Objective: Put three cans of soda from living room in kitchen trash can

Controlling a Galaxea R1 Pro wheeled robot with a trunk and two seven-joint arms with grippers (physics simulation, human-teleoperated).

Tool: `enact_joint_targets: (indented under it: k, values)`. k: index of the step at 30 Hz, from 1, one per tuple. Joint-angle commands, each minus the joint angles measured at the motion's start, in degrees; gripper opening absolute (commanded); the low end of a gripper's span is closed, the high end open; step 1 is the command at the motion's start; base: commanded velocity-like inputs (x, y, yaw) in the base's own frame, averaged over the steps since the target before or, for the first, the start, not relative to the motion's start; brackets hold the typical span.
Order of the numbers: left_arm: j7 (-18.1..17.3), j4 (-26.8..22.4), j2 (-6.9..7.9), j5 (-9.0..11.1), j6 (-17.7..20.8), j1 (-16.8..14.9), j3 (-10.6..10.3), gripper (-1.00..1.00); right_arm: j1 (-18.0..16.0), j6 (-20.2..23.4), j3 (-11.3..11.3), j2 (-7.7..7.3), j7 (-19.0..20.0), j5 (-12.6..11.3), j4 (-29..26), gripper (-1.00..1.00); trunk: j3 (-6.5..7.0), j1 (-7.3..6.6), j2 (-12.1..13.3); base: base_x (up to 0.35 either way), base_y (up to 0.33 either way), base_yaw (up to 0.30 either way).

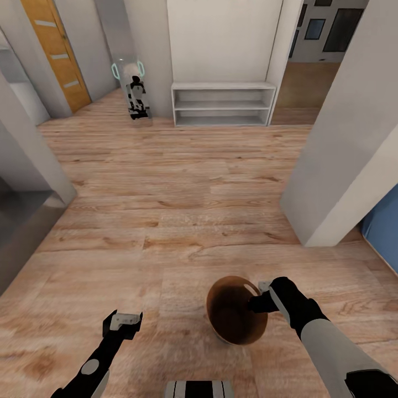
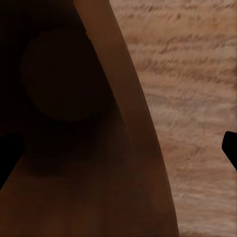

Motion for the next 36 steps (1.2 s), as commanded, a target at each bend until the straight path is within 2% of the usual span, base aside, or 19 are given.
enact_joint_targets:
  k: [1, 6, 7, 18, 36]
  values:
    - [0.0, 0.0, 0.0, -0.01, 0.0, -0.01, 0.0, 1.0, 0.0, 0.0, 0.0, 0.0, 0.03, -0.02, 0.0, 1.0, 0.0, 0.0, 0.0, 0.0, 0.0, 0.0]
    - [0.0, -0.02, 0.0, -0.01, 0.0, 0.02, 0.0, 1.0, 0.0, 0.0, 0.0, 0.0, 0.2, -0.06, 0.0, 1.0, 0.0, 0.0, 0.0, 0.0, 0.0, 0.0]
    - [0.0, -0.02, 0.0, 0.0, 0.0, -0.01, 0.0, 1.0, 0.0, 0.0, 0.0, 0.0, 0.23, -0.07, 0.0, -1.0, 0.0, 0.0, 0.0, 0.0, 0.0, 0.0]
    - [-0.02, -0.03, 0.01, -0.07, 0.02, -0.04, 0.0, 1.0, 0.0, 0.05, 0.03, 0.0, 0.32, -0.08, 0.0, -1.0, 0.0, 0.0, 0.0, 0.0, 0.0, 0.0]
    - [-0.09, 0.35, 0.01, -0.2, 0.35, -0.13, 0.0, 1.0, 0.0, 0.03, 0.05, 0.04, 0.16, -0.09, 0.0, -1.0, 3.99, -0.46, 0.24, 0.0, 0.0, 0.0]
